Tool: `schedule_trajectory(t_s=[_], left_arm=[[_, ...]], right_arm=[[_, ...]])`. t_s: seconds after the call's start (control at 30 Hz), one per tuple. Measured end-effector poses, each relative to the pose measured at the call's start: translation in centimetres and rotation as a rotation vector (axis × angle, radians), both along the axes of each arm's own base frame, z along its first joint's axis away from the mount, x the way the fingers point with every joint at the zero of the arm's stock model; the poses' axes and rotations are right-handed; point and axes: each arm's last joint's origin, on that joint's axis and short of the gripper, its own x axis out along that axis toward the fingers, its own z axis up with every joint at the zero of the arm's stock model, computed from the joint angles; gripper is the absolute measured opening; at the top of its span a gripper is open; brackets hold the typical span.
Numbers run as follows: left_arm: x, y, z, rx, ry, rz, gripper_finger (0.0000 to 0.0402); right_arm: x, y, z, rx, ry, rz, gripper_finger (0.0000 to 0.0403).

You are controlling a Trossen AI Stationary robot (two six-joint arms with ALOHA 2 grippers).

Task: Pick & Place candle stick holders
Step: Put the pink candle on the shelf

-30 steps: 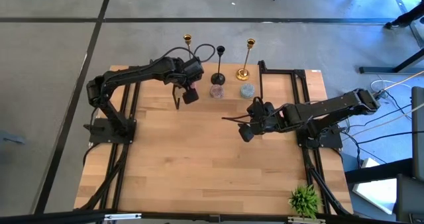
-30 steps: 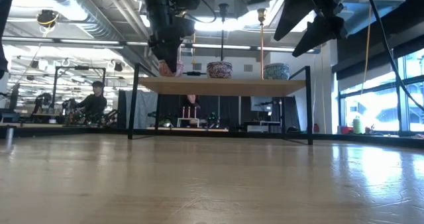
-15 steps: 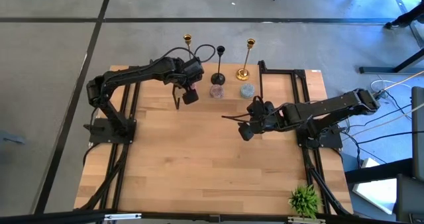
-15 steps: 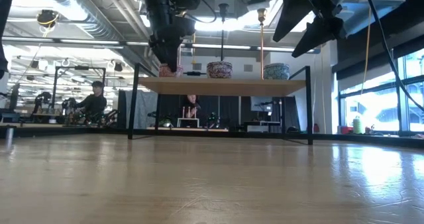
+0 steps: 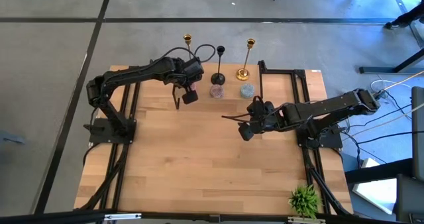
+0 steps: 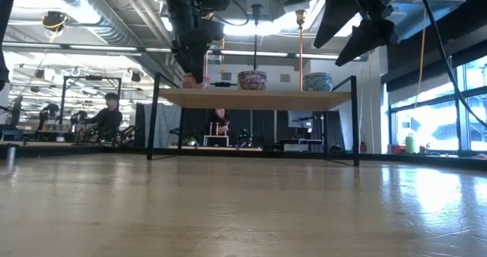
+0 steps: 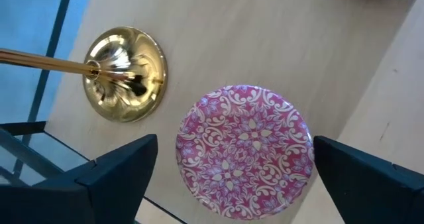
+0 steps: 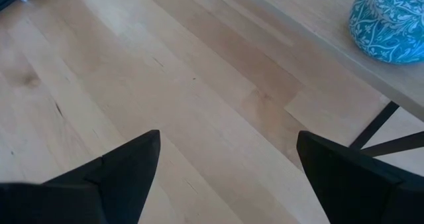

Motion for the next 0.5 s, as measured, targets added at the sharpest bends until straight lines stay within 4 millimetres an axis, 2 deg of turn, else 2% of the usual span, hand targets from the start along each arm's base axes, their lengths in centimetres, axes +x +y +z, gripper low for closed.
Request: schedule_trajectory(t_s=[0.13, 0.5], left_arm=[[-0.1, 0.1, 0.2, 0.03, 0.014, 0.017, 0.0398], [0.3, 0.1, 2.5, 0.035, -0.064, -0.017, 0.0398]], right_arm=[[0.0, 0.0, 0.0, 0.0, 0.003, 0.001, 0.0358], [0.0, 0.0, 0.0, 0.0, 0.004, 0.001, 0.0358]])
